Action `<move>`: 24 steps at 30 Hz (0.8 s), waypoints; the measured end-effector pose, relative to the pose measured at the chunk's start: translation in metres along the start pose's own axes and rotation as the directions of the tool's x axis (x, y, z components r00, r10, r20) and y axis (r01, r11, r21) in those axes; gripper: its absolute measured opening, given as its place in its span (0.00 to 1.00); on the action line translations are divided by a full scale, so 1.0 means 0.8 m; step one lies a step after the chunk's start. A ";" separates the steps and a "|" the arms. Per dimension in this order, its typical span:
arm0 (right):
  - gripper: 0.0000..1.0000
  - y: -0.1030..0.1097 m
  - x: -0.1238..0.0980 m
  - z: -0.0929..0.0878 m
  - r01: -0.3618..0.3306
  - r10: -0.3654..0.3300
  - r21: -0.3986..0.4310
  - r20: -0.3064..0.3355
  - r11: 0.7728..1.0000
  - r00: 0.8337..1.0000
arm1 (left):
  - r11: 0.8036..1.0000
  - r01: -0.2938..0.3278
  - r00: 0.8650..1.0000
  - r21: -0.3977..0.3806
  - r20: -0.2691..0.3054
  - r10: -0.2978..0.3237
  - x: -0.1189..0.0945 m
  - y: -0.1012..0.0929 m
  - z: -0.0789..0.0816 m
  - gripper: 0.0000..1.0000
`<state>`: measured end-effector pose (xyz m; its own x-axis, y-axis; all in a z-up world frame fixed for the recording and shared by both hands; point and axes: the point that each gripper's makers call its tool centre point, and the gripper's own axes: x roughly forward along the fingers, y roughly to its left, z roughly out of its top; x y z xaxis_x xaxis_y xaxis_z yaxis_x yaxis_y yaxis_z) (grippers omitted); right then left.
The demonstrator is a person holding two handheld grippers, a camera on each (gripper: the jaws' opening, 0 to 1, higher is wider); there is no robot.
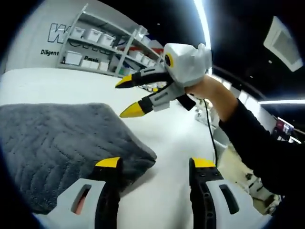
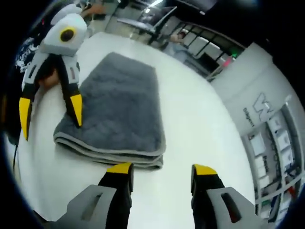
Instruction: Open the folded towel by lifting each exposed corner and separating the folded layers until the towel lies flat within the target outline without major curled edges
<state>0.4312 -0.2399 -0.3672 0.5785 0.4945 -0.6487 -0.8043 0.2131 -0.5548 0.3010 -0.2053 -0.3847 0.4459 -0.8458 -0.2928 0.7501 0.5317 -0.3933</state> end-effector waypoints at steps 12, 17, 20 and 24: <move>0.75 -0.011 -0.004 -0.006 0.130 -0.133 0.144 0.008 0.981 0.991 | 0.993 0.066 0.998 0.102 -0.005 -0.065 -0.002 -0.024 -0.005 0.80; 0.87 -0.020 -0.013 -0.005 0.201 -0.208 0.210 0.013 0.957 0.978 | 0.982 0.097 0.991 0.161 0.072 -0.110 -0.015 -0.030 0.018 1.00; 0.99 -0.023 -0.022 0.003 0.223 -0.237 0.252 0.028 0.942 0.971 | 0.980 0.080 0.990 0.183 0.099 -0.100 -0.028 -0.020 0.031 1.00; 1.00 -0.034 -0.037 0.009 0.300 -0.316 0.277 0.014 0.913 0.949 | 0.980 0.006 0.984 0.200 0.173 -0.041 -0.048 0.005 0.056 1.00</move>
<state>0.4344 -0.2541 -0.3289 0.8012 0.4136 -0.4325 -0.5981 0.5763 -0.5569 0.3084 -0.1727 -0.3358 0.4924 -0.8619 -0.1214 0.8352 0.5071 -0.2128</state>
